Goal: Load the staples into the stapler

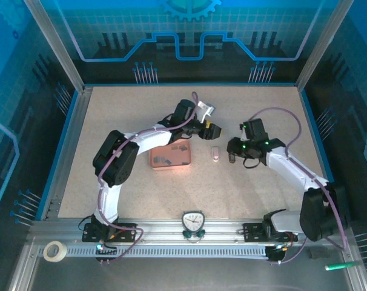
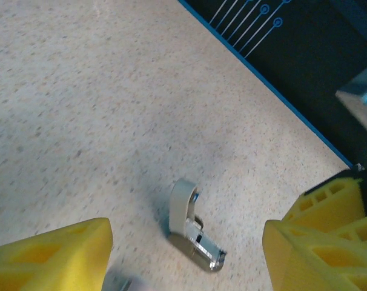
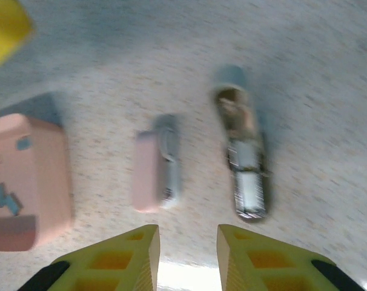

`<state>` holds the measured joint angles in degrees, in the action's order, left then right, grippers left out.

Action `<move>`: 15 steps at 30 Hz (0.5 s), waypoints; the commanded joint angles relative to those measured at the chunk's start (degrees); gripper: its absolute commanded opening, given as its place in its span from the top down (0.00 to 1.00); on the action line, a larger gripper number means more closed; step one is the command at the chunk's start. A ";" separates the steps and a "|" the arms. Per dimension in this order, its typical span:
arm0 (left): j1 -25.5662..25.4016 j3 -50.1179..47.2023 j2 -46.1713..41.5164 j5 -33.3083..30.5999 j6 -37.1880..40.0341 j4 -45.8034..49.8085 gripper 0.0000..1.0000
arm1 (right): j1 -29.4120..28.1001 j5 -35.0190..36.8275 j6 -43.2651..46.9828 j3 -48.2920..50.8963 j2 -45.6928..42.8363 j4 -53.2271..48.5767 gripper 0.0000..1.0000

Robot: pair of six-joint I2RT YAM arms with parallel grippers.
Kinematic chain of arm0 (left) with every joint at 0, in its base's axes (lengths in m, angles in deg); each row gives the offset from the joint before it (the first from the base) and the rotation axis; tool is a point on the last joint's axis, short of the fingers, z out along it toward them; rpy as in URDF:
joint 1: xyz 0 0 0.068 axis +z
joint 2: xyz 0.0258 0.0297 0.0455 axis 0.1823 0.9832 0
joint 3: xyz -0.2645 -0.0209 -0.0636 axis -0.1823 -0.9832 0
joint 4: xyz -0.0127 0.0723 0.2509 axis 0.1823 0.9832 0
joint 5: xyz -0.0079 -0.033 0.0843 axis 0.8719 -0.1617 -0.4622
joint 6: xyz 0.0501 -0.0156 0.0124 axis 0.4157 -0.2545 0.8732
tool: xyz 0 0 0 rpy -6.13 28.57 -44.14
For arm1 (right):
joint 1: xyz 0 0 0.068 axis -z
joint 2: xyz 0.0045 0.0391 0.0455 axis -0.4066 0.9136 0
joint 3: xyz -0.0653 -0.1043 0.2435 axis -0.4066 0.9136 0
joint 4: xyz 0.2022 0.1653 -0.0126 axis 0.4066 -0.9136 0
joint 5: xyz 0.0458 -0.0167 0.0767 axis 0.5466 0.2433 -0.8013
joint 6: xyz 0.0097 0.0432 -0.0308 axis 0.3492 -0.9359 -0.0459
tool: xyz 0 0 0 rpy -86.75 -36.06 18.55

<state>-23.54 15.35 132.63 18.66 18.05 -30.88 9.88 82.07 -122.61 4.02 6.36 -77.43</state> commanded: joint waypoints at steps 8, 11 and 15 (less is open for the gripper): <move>-3.52 14.71 12.45 1.44 0.01 6.25 0.32 | 11.31 -10.04 -0.18 7.75 -6.17 -5.04 0.71; -4.50 17.10 14.83 1.81 -0.51 6.58 0.33 | 11.99 -11.14 -0.23 9.35 -5.58 -4.61 0.72; -5.44 18.92 17.06 2.36 -1.52 6.50 0.33 | 12.61 -11.74 0.90 9.43 -3.88 -4.65 0.72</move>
<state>-28.06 31.83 148.13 19.23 17.51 -25.79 21.40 72.65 -122.72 13.11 1.49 -81.00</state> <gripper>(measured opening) 0.667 0.279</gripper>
